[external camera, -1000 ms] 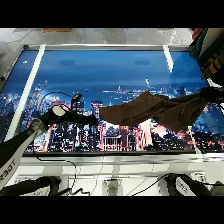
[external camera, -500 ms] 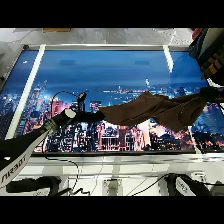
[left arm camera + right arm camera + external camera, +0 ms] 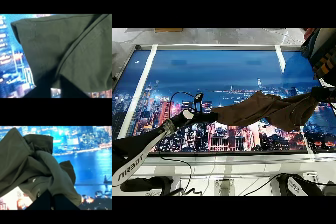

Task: Fold the clothes and pants, and hang the long-sleeved shirts on hangers.

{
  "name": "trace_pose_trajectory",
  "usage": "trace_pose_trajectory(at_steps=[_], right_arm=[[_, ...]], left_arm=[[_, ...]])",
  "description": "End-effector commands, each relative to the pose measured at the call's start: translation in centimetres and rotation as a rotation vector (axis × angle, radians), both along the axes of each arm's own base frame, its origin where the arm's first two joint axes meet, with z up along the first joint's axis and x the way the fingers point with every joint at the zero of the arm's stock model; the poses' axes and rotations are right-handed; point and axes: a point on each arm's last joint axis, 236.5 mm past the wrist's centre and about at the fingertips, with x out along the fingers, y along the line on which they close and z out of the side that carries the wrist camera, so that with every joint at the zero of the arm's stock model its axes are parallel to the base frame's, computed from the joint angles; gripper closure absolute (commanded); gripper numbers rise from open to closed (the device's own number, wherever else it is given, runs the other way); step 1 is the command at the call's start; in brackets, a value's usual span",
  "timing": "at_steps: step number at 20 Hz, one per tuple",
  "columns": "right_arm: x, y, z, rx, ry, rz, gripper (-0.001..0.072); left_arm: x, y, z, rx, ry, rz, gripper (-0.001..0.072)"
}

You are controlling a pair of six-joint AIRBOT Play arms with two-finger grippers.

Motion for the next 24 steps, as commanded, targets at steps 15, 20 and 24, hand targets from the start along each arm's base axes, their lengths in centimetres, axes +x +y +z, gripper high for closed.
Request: trace_pose_trajectory(at_steps=[15, 20, 24], right_arm=[[1.1, 1.8, 0.9, 0.075, -0.061, 0.024, 0.0699], [2.2, 2.6, 3.3, 0.104, -0.169, 0.028, 0.0699], [2.5, 3.6, 7.5, 0.122, -0.309, 0.040, 0.0699]], left_arm=[[3.1, -0.4, 18.3, 0.126, -0.632, -0.273, 0.0699], [3.6, 6.4, 30.2, 0.255, -0.964, -0.141, 0.0699], [3.3, 16.3, 40.4, 0.317, -1.197, 0.178, 0.0699]])
